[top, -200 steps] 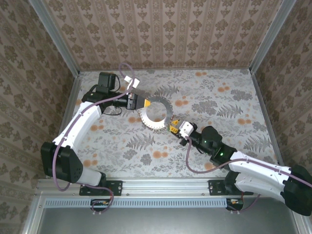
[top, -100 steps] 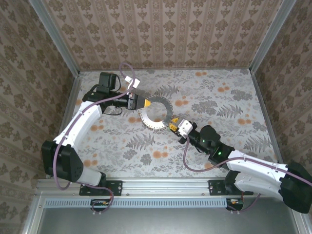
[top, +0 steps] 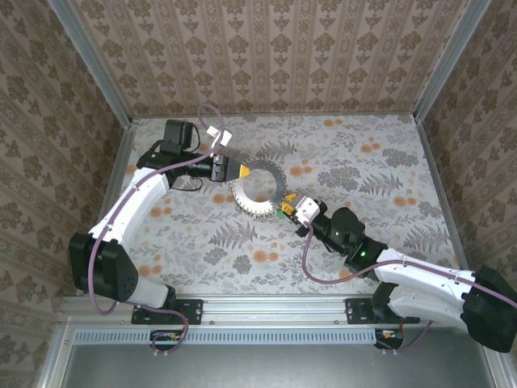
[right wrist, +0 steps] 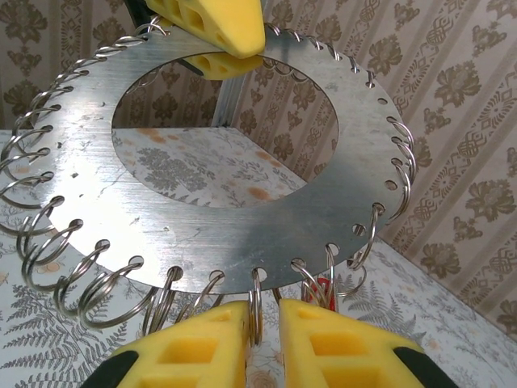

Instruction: Put the keys on the keyring

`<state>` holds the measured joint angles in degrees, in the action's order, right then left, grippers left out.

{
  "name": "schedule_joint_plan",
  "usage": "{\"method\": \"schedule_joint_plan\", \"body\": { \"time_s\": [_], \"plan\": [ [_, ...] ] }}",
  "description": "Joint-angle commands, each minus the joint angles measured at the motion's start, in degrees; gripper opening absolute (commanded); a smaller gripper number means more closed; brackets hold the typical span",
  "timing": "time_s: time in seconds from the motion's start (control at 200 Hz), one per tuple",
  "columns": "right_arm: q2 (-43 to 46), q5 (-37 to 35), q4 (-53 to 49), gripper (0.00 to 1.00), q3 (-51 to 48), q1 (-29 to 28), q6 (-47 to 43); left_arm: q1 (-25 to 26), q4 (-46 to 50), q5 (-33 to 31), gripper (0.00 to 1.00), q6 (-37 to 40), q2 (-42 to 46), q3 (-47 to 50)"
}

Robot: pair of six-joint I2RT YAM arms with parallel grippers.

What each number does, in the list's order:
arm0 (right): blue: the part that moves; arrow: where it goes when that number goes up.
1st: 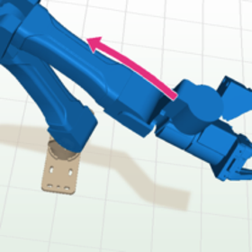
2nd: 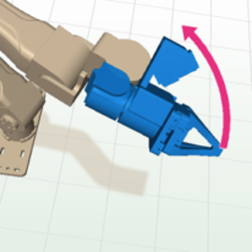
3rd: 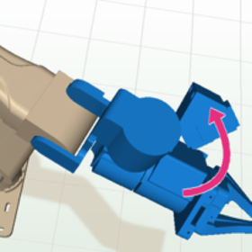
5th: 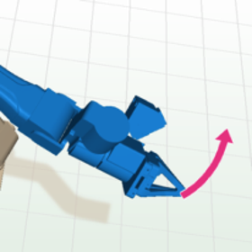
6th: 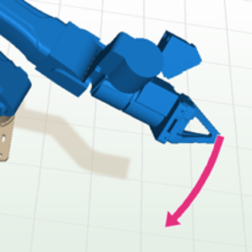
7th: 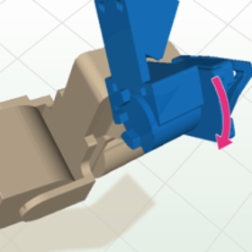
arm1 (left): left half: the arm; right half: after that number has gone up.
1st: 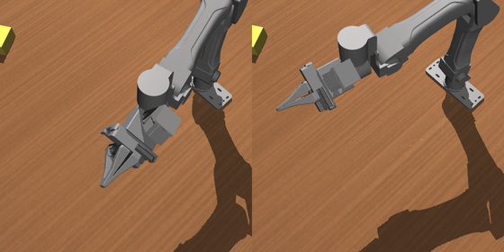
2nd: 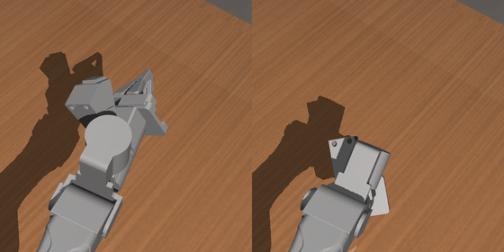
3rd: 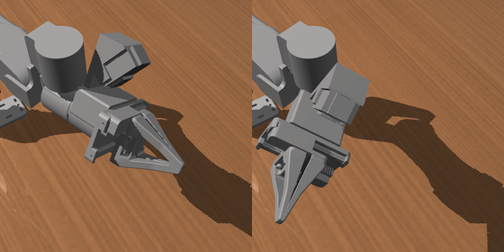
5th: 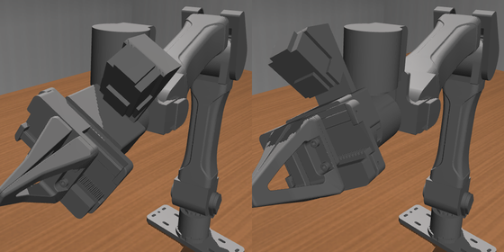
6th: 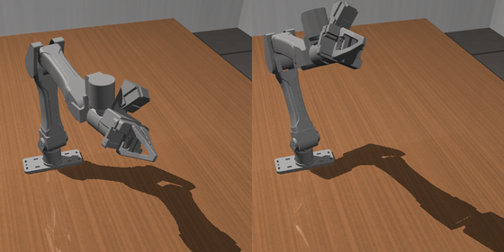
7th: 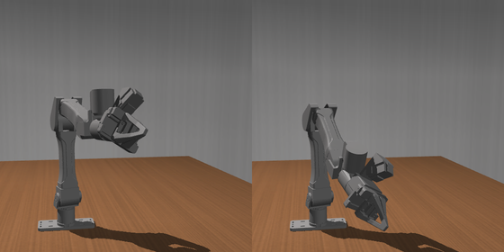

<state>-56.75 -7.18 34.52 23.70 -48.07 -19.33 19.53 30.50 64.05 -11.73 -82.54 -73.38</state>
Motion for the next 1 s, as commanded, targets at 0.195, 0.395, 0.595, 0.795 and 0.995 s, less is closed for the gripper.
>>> {"method": "schedule_joint_plan", "body": {
  "time_s": [0.195, 0.395, 0.595, 0.795, 0.995],
  "plan": [
    [-0.8, -1.0, 2.3, 0.16, 0.7, -0.4, 0.5, 0.8, -0.5, 1.2, 0.04, -0.3, 0.4, -1.3],
    [-1.4, -1.1, 2.6, 0.15, 0.9, -0.4, 0.6, 0.9, -0.5, 1.3, 0.04, -0.3, 0.4, -1.2],
    [-0.8, -1.3, 2.7, 0.1, 0.5, -0.4, 0.7, 0.9, -0.6, 1.1, 0.04, -0.2, 0.5, -1.1],
    [-0.2, -1.5, 2.1, 0.02, 0.0, -0.4, 0.9, 0.8, -1.0, 0.1, 0.04, -0.8, 0.5, -1.1],
    [1.1, -1.6, 2.0, 0.0, -0.5, -0.2, 2.2, -0.4, -4.2, -0.9, 0.06, -4.2, 0.5, 1.2]
  ]
}}
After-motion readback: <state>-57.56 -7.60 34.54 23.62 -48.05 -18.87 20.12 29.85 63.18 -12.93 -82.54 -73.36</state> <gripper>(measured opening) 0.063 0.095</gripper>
